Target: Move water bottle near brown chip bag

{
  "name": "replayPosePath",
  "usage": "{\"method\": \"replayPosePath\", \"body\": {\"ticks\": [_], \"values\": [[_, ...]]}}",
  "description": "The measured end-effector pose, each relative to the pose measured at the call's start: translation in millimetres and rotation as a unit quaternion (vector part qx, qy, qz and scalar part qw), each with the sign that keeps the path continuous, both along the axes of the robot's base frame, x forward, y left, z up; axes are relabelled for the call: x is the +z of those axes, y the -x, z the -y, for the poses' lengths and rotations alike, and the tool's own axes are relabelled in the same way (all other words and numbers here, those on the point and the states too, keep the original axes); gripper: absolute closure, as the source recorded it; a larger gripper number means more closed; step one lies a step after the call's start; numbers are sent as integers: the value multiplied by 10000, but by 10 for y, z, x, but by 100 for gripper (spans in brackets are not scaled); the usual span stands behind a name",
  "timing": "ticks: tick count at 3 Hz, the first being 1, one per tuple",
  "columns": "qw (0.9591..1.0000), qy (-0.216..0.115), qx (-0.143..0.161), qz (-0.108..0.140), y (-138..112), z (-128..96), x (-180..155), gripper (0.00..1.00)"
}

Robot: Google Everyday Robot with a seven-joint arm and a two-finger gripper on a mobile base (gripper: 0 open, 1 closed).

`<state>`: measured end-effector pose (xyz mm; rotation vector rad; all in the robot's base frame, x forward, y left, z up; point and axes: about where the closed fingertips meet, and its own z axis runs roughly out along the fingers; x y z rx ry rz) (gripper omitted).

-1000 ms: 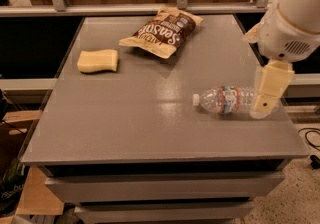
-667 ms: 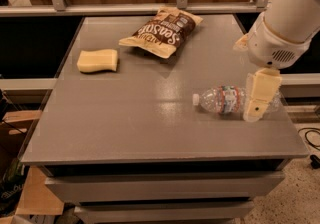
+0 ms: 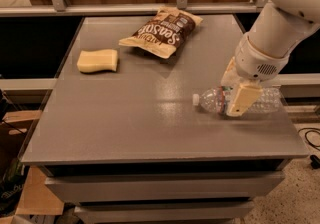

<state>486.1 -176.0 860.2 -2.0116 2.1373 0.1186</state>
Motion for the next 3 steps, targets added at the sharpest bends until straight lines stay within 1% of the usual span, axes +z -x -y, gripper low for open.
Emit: {"method": "replayPosePath", "body": {"ticks": [1, 2, 3], "values": [[10000, -17, -23, -82, -53, 14, -87, 64], [9999, 16, -169, 35, -174, 78, -29, 88], [9991, 72, -320, 285, -336, 126, 163, 100]]}}
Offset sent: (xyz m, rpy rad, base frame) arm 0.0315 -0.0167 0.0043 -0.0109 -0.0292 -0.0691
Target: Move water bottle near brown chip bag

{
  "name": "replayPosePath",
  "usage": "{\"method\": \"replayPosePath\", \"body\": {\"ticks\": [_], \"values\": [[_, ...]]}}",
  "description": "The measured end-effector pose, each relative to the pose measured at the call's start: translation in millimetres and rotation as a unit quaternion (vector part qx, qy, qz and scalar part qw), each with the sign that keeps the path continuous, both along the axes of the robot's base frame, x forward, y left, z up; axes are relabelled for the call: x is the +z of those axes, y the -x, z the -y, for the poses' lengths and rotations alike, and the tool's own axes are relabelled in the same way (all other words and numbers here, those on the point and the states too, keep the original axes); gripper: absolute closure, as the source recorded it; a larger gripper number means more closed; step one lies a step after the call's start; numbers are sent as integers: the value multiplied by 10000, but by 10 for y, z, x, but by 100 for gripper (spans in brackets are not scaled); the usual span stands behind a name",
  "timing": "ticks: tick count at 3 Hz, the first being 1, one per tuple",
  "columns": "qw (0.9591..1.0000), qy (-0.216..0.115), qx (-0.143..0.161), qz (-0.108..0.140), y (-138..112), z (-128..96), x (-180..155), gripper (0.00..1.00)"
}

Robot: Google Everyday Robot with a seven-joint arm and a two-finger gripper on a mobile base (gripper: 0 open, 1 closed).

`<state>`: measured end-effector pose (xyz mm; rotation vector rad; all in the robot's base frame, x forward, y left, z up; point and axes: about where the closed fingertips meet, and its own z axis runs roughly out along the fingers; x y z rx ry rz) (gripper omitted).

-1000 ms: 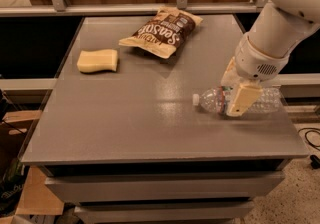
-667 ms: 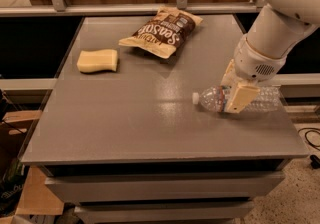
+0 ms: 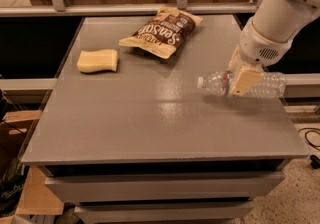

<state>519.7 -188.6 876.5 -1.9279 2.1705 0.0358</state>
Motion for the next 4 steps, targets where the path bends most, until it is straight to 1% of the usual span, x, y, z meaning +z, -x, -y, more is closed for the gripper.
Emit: {"method": "replayPosePath", "body": {"ticks": [1, 2, 3, 4], "values": [[9992, 39, -130, 373, -219, 53, 315, 100], [9992, 40, -130, 376, -220, 53, 316, 100], [9974, 192, -126, 677, -482, 61, 452, 100], [9946, 340, -57, 978, -897, 24, 603, 100]]}}
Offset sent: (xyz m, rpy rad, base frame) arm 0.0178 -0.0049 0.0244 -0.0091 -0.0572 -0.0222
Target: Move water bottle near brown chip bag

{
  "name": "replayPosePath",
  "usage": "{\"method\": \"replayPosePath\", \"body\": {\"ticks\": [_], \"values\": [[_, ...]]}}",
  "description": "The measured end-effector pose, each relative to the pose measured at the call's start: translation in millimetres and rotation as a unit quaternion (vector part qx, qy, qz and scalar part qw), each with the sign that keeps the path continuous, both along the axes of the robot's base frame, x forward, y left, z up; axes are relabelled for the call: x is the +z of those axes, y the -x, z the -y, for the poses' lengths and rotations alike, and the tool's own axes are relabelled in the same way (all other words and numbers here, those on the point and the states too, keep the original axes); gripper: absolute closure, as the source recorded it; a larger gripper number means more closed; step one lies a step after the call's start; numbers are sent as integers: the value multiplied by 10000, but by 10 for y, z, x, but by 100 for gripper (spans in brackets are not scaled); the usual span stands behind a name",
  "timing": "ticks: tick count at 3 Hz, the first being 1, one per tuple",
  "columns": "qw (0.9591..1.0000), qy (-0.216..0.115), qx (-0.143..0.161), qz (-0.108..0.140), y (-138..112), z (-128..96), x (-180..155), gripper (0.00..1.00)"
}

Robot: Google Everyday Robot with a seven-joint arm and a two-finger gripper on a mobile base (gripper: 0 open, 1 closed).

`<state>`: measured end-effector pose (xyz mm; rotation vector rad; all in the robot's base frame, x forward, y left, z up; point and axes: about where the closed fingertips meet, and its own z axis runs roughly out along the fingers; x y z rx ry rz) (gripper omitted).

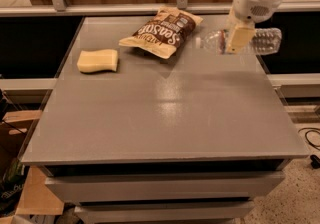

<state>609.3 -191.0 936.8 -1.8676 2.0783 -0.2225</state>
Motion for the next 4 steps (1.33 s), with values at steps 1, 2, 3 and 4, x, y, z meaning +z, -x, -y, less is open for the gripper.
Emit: {"method": "replayPosePath", "body": {"ticks": [1, 2, 3, 4], "values": [[9993, 25, 4, 378, -451, -122, 170, 100], [9975, -63, -161, 689, -825, -230, 175, 100], [9946, -191, -374, 948, -1044, -268, 83, 100], [9922, -348, -523, 1079, -1205, -291, -110, 100]]}}
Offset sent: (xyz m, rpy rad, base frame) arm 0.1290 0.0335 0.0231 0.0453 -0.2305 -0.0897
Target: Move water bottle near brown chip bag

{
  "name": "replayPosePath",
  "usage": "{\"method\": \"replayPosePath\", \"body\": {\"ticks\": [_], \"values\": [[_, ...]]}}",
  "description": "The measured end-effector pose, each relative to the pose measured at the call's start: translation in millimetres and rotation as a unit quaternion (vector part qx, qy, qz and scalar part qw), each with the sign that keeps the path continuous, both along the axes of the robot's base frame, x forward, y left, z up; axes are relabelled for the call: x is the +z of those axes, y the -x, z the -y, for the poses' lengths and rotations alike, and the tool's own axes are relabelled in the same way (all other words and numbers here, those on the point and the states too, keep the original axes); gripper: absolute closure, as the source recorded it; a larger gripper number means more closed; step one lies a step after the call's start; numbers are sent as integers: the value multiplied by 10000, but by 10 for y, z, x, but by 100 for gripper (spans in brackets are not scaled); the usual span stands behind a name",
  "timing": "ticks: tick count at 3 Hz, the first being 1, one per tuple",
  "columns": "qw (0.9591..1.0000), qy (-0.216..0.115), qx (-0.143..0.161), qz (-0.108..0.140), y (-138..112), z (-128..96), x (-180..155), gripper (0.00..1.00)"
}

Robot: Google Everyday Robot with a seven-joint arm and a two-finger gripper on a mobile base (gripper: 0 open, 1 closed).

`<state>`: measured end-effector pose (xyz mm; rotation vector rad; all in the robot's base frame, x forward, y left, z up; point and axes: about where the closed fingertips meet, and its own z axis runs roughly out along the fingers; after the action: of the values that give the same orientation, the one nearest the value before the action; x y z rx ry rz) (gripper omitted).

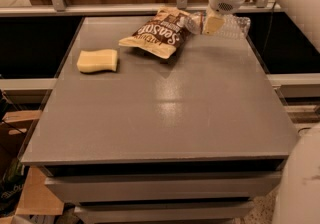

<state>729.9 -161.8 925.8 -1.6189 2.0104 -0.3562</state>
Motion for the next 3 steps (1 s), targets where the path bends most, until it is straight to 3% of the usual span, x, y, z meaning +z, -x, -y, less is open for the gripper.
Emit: {"method": "replayPosePath", "body": {"ticks": [1, 3], "values": [[9999, -73, -148, -7, -136, -22, -183, 82], [9990, -121, -369, -212, -339, 9, -489, 36]]}}
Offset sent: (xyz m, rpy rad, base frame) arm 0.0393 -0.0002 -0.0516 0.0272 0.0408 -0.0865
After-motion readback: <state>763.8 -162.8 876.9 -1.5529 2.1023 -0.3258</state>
